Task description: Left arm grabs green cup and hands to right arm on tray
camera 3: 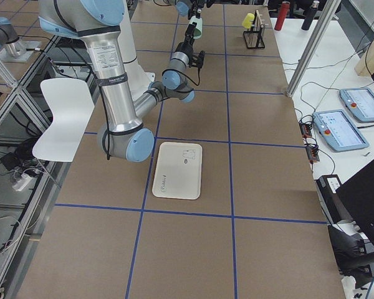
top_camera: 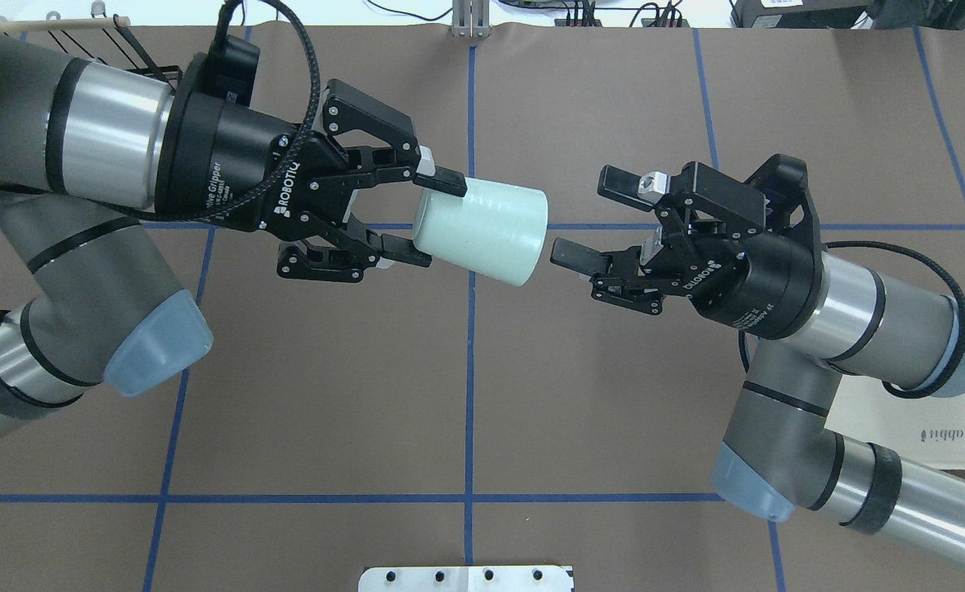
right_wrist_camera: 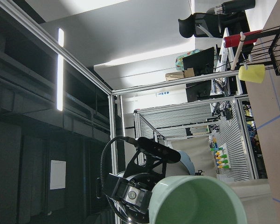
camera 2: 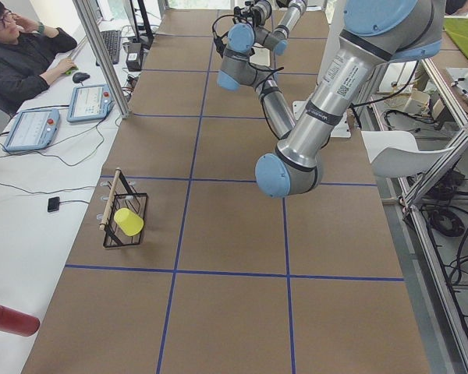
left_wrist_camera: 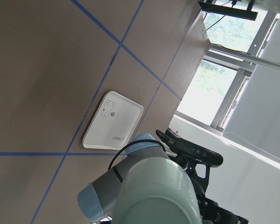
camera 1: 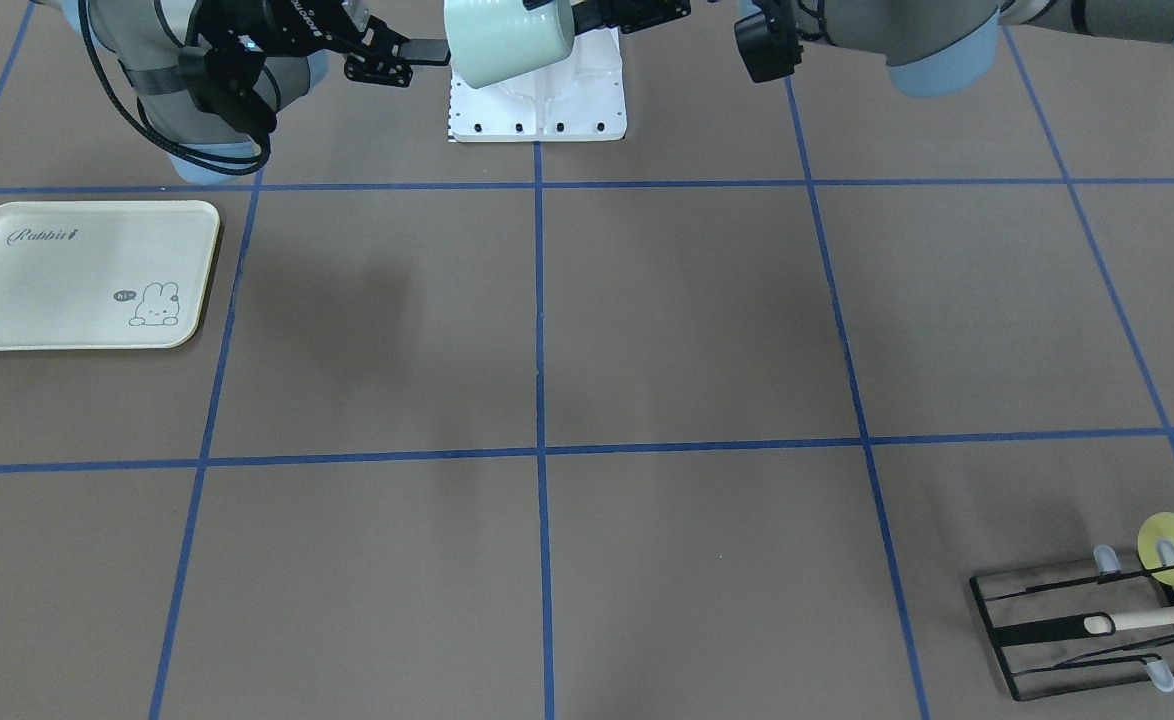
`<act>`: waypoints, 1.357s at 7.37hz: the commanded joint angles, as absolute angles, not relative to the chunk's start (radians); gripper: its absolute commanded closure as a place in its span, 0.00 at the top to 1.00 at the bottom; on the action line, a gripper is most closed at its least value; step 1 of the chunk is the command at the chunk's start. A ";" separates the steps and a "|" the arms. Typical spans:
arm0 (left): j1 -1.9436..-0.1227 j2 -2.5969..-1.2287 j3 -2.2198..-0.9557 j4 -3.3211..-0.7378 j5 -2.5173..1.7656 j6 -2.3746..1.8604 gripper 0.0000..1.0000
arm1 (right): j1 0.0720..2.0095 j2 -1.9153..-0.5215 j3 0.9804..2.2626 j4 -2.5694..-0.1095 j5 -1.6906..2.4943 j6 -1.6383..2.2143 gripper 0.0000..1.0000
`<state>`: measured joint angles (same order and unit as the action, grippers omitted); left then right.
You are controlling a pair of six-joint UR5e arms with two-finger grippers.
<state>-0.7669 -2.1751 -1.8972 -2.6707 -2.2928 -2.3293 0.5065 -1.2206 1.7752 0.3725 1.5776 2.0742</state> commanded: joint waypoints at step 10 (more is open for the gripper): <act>-0.724 -2.191 -1.896 -2.671 -2.292 -2.327 0.04 | 0.485 -1.175 1.766 0.359 1.540 2.063 0.51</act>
<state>-0.7233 -2.1903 -1.8967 -2.6706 -2.2922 -2.3276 0.4857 -1.1757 1.7657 0.3588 1.5401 2.0642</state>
